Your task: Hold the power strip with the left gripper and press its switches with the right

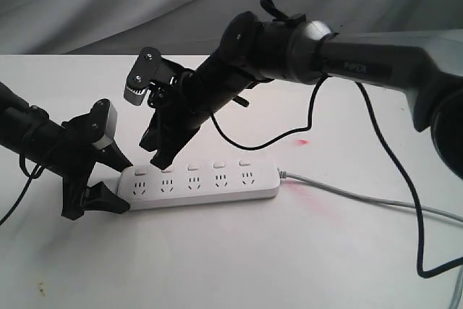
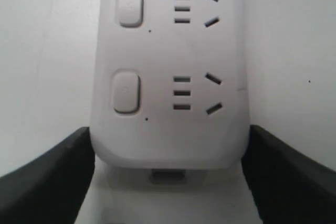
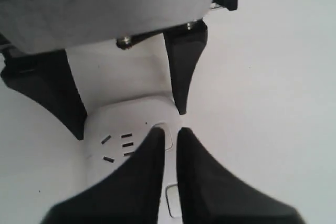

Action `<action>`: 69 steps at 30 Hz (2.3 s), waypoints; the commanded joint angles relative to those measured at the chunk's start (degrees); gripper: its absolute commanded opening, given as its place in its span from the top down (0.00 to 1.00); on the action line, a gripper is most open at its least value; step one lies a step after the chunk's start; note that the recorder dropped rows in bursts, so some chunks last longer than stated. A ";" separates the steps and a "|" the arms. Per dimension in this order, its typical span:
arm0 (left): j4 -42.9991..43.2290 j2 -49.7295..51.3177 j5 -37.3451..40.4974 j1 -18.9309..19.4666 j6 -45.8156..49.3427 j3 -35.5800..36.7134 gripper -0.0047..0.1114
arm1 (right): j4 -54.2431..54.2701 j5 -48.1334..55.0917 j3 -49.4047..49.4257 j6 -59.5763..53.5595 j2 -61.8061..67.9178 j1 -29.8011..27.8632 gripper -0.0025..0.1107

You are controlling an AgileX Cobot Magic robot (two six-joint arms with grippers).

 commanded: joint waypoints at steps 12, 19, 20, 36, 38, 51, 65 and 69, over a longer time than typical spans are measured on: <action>-0.32 -0.14 -1.30 -0.24 0.12 -0.41 0.39 | 5.40 -6.79 -0.45 -8.66 4.09 1.48 0.62; -0.32 -0.14 -1.30 -0.24 0.12 -0.41 0.39 | 6.21 -8.95 -0.45 -11.09 5.46 2.00 0.62; -0.32 -0.14 -1.30 -0.24 0.12 -0.41 0.39 | 6.39 -9.39 -0.45 -11.36 5.49 2.00 0.62; -0.32 -0.14 -1.30 -0.24 0.12 -0.41 0.39 | 7.40 -11.67 -0.45 -12.96 6.89 2.16 0.62; -0.32 -0.14 -1.30 -0.24 0.12 -0.41 0.39 | 6.90 -11.54 -0.45 -12.96 6.89 2.16 0.62; -0.32 -0.14 -1.30 -0.24 0.12 -0.41 0.39 | 4.72 -8.80 -0.35 -16.35 6.97 2.16 0.62; -0.32 -0.14 -1.30 -0.24 0.12 -0.41 0.39 | 2.38 -8.58 -0.35 -18.95 9.24 2.16 0.62; -0.32 -0.14 -1.30 -0.24 0.12 -0.41 0.39 | 0.84 -7.38 0.03 -18.95 9.40 2.16 0.62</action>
